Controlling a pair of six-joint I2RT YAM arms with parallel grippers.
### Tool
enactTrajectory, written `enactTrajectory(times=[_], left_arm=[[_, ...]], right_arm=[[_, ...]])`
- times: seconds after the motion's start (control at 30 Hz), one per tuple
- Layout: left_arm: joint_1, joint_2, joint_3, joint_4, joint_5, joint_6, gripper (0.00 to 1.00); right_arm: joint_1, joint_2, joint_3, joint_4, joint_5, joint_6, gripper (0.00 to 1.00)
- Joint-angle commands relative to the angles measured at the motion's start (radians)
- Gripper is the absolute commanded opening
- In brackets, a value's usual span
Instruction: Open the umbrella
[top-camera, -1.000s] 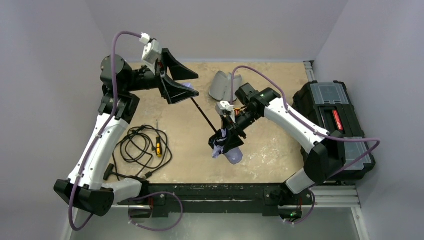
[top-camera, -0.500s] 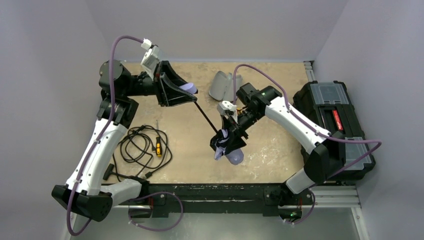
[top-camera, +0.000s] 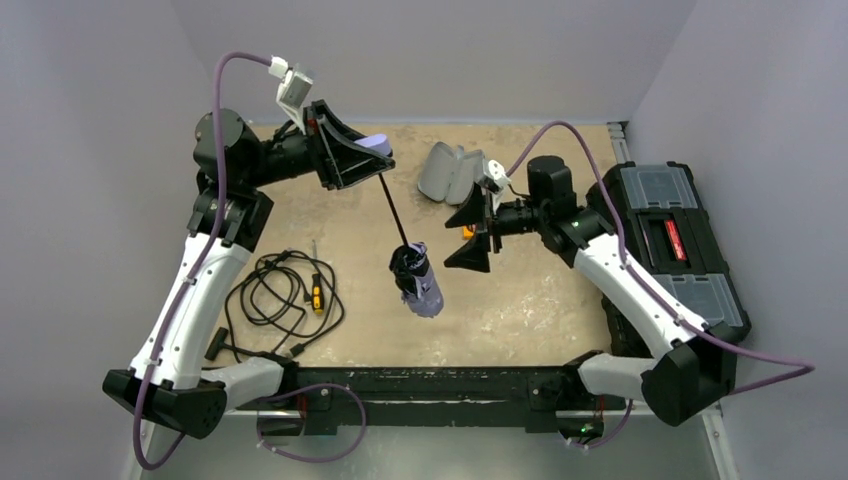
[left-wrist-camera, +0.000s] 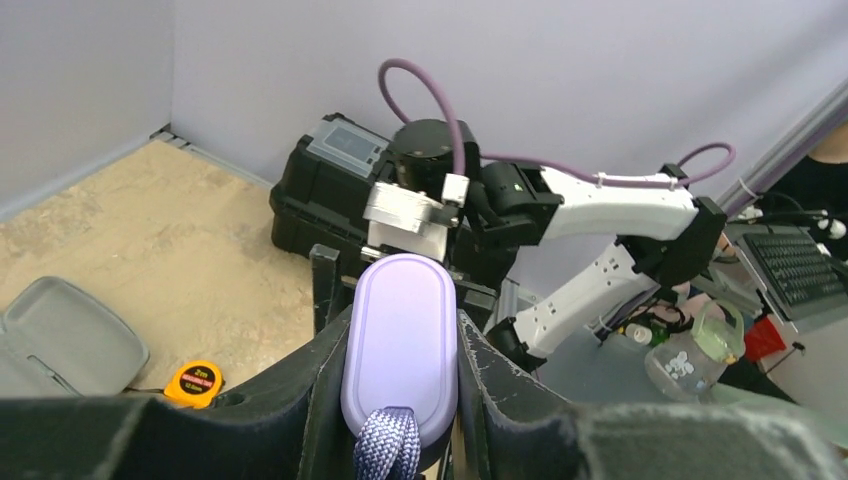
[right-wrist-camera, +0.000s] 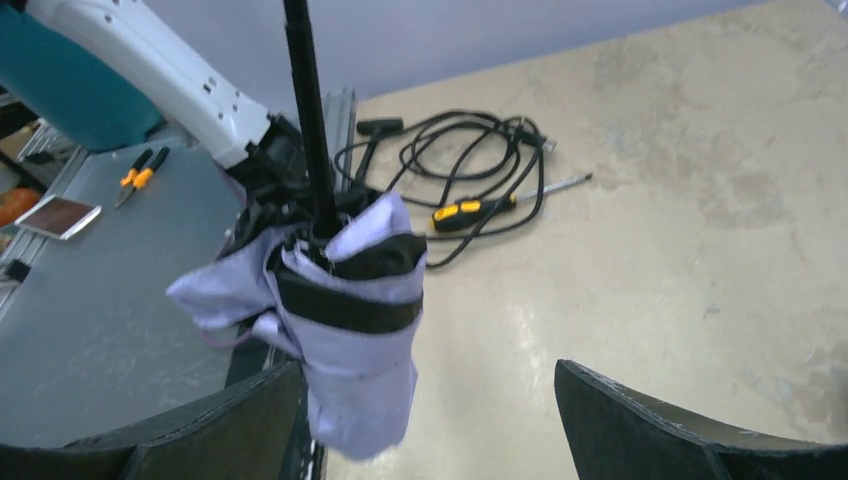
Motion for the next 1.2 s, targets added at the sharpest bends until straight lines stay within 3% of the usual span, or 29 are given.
enactTrajectory(times=[0.0, 0.13, 0.27, 0.57, 0.67, 0.73, 0.77, 0.87, 0.9, 1.17], left_arm=[[0.008, 0.004, 0.073, 0.023, -0.098, -0.071, 0.0], [0.008, 0.023, 0.119, 0.012, -0.144, -0.073, 0.0], [0.009, 0.042, 0.148, 0.013, -0.179, -0.093, 0.0], [0.019, 0.052, 0.138, 0.074, -0.212, -0.174, 0.0], [0.029, 0.054, 0.149, 0.088, -0.212, -0.185, 0.0], [0.036, 0.055, 0.156, 0.092, -0.209, -0.186, 0.0], [0.04, 0.055, 0.157, 0.092, -0.209, -0.186, 0.0], [0.045, 0.052, 0.15, 0.078, -0.196, -0.17, 0.0], [0.041, 0.049, 0.135, 0.073, -0.189, -0.153, 0.0], [-0.157, -0.05, -0.246, 0.055, -0.15, -0.04, 0.0]], right_arm=[[0.033, -0.009, -0.055, 0.374, 0.09, 0.267, 0.99], [0.072, -0.04, -0.135, 0.562, 0.091, 0.388, 0.99], [0.147, -0.08, -0.161, 0.504, 0.108, 0.289, 0.99], [0.219, 0.004, -0.216, 0.699, 0.218, 0.376, 0.99], [0.219, 0.042, -0.208, 0.658, 0.221, 0.339, 0.98], [0.221, 0.049, -0.223, 0.665, 0.21, 0.343, 0.87], [0.219, 0.049, -0.227, 0.668, 0.195, 0.347, 0.7], [0.22, 0.041, -0.227, 0.671, 0.17, 0.363, 0.04], [0.22, 0.037, -0.223, 0.687, 0.168, 0.379, 0.0], [0.22, 0.057, -0.054, 0.713, 0.155, 0.442, 0.0]])
